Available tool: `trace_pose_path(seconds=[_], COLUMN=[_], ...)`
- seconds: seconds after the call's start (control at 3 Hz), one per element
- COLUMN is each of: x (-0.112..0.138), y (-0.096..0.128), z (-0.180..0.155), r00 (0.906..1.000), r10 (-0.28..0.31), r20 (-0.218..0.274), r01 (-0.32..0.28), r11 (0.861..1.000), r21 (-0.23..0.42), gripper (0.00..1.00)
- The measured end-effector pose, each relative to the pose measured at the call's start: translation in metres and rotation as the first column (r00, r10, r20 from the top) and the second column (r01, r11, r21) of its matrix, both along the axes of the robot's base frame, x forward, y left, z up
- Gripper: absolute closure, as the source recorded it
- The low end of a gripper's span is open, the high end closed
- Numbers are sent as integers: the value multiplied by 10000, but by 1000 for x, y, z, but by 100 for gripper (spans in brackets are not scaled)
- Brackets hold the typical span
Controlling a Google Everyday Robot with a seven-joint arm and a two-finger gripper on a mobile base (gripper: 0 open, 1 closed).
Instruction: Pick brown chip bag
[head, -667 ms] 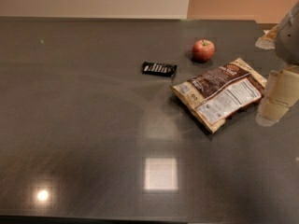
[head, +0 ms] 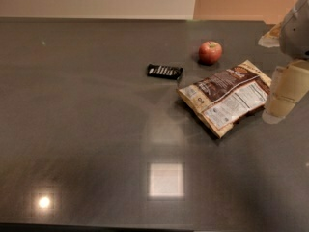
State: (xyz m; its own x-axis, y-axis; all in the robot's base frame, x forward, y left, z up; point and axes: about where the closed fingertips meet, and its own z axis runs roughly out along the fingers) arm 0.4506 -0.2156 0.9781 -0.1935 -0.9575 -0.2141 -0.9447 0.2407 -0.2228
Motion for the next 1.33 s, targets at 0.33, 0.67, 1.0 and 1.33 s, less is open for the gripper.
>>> trace_pose_path(seconds=[0.33,0.67,1.0,1.33], x=[26,58,89,112], y=[0,-7,-19,-34], z=[-3,-6,-16,-37], r00=[9994,9985,9971,9951], r10=[319,494,587,522], r20=[-133,-249,-475,-836], r01=[-320,-495,-596,-548], r11=[9995,9988,9981,9981], r21=[-28,-50,-173,-285], gripper=[0,0,0,0])
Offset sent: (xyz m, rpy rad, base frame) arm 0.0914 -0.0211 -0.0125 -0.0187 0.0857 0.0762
